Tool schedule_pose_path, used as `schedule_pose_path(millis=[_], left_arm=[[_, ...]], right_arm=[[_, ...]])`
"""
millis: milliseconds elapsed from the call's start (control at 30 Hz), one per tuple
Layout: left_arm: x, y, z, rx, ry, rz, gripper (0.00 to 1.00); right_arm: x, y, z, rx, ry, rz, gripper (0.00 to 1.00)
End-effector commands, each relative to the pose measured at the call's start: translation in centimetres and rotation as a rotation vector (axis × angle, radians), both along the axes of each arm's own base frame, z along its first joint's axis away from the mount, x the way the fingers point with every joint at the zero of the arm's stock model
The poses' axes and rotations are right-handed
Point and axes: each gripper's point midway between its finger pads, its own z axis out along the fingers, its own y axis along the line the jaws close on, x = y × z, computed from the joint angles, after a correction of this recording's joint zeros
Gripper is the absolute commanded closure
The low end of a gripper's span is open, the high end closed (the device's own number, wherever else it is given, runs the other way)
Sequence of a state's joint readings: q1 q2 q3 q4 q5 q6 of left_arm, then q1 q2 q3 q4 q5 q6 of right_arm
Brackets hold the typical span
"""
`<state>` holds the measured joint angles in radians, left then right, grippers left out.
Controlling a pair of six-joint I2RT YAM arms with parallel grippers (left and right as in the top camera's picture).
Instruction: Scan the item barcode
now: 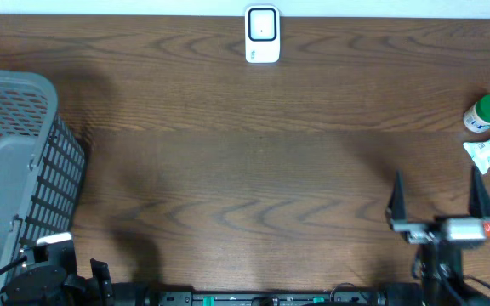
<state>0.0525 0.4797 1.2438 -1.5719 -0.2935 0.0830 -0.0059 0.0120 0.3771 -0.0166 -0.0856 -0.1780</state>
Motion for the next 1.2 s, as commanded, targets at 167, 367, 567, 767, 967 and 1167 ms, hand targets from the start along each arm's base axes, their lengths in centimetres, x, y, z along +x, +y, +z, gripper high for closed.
schedule_pose_path(millis=[167, 367, 567, 767, 967, 1167], left_arm=[[-0.2, 0.1, 0.1, 0.009, -0.003, 0.005, 0.10], [-0.2, 0.1, 0.1, 0.009, -0.003, 0.005, 0.10], [-0.2, 0.1, 0.1, 0.009, -0.003, 0.005, 0.10], [-0.2, 0.1, 0.1, 0.009, -0.003, 0.005, 0.10], [-0.2, 0.1, 0.1, 0.009, -0.003, 0.005, 0.10], [-0.2, 0.1, 0.1, 0.009, -0.003, 0.005, 0.10]], right_arm=[[4.0, 0.5, -9.5, -0.014, 0.040, 0.006, 0.01], [4.6, -0.3, -11.3, -0.019, 0.116, -0.041, 0.01], [5.2, -0.3, -15.8, -0.025, 0.302, -0.039, 0.01], [5.2, -0.2, -18.8, 0.006, 0.426, -0.032, 0.01], [5.2, -0.3, -18.8, 0.008, 0.427, -0.033, 0.01], [5.2, 0.2, -18.7, 0.005, 0.422, -0.017, 0.01]])
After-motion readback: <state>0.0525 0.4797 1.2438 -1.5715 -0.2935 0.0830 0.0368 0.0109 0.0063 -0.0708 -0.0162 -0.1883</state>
